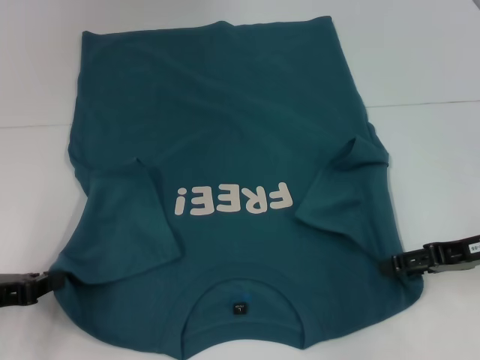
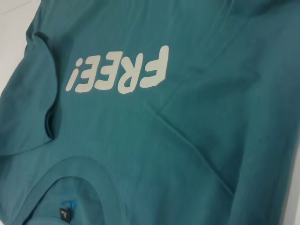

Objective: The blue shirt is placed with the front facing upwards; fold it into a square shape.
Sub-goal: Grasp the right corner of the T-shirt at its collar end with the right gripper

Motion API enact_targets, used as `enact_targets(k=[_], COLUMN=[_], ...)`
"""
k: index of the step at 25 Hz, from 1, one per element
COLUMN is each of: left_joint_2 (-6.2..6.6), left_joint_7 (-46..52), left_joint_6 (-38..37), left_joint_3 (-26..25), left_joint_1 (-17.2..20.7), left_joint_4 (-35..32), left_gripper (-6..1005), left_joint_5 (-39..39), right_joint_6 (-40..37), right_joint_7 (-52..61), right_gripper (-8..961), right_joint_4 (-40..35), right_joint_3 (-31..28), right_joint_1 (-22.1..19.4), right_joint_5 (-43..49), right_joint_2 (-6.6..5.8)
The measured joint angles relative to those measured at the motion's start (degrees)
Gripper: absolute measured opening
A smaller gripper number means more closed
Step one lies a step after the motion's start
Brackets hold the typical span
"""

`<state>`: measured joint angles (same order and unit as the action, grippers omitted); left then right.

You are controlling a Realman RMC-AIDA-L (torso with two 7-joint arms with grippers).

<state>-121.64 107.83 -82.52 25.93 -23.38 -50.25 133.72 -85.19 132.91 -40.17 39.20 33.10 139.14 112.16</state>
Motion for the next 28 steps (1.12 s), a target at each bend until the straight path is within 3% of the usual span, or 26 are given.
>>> enact_targets(k=[28], left_joint_2=[-0.09], left_joint_7=[-0.1], left_joint_6=[0.5], left_joint_3=[0.0], left_joint_1=[-0.4], left_joint_4=[0.1], left_gripper=[-2], left_joint_5=[-0.7], right_joint_6=[0.1], right_joint_7=[3.1], right_gripper=[820], right_joint_4=[-0.9], right_joint_3=[-0.2], right_joint_1=[-2.6], right_joint_5=[0.1], right_joint_2=[-1.9])
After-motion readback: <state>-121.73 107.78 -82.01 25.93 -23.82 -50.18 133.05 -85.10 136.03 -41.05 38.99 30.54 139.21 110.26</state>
